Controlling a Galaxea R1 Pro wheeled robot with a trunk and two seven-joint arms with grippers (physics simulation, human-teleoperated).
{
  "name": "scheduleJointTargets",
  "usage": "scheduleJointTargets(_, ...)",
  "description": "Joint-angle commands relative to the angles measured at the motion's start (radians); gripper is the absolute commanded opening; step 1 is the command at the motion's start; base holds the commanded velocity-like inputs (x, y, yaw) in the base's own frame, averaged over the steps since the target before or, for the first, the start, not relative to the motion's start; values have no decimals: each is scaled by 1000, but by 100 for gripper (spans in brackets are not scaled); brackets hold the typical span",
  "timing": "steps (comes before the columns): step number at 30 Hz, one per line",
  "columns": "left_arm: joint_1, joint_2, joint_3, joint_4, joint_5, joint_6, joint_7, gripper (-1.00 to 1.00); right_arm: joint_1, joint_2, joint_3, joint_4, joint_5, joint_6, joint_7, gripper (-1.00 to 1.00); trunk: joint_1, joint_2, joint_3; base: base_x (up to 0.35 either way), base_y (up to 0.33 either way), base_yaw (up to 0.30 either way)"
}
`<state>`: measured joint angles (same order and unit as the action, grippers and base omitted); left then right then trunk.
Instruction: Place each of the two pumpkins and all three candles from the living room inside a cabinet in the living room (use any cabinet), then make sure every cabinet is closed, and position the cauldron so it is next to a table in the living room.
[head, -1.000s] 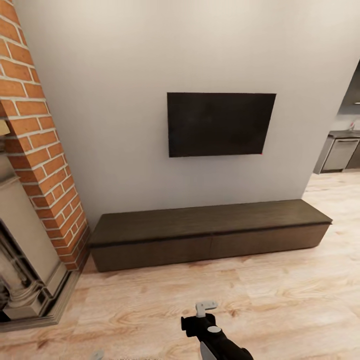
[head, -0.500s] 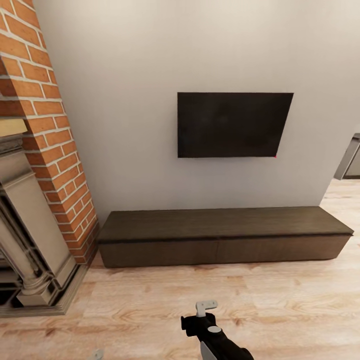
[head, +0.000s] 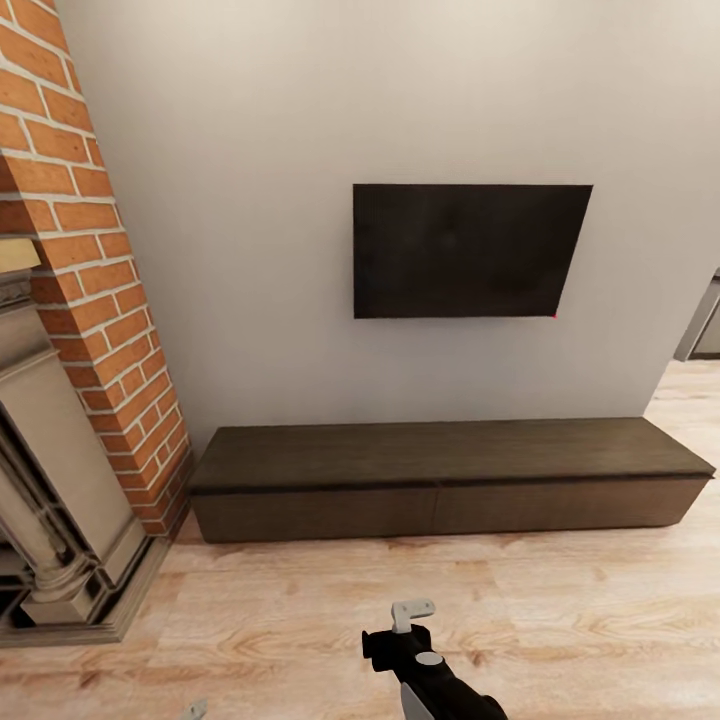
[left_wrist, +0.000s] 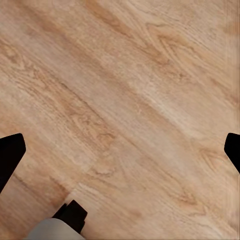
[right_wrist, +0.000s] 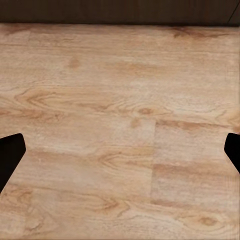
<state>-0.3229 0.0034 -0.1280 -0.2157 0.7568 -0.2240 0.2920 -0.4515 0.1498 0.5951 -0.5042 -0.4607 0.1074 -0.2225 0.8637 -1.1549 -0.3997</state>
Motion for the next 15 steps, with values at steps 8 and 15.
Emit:
scheduleJointTargets(8,0,7,-7,-1,7,-3,5,100,-1,-1,8,-2,-7,4,-9,100,0,-1,-1,39,9,0)
scheduleJointTargets(15,0,17,-5,-2,6,-1,-26,100,-1,-1,7,-1,-9,-4,-10,100,0,-1,-1,10,2,0)
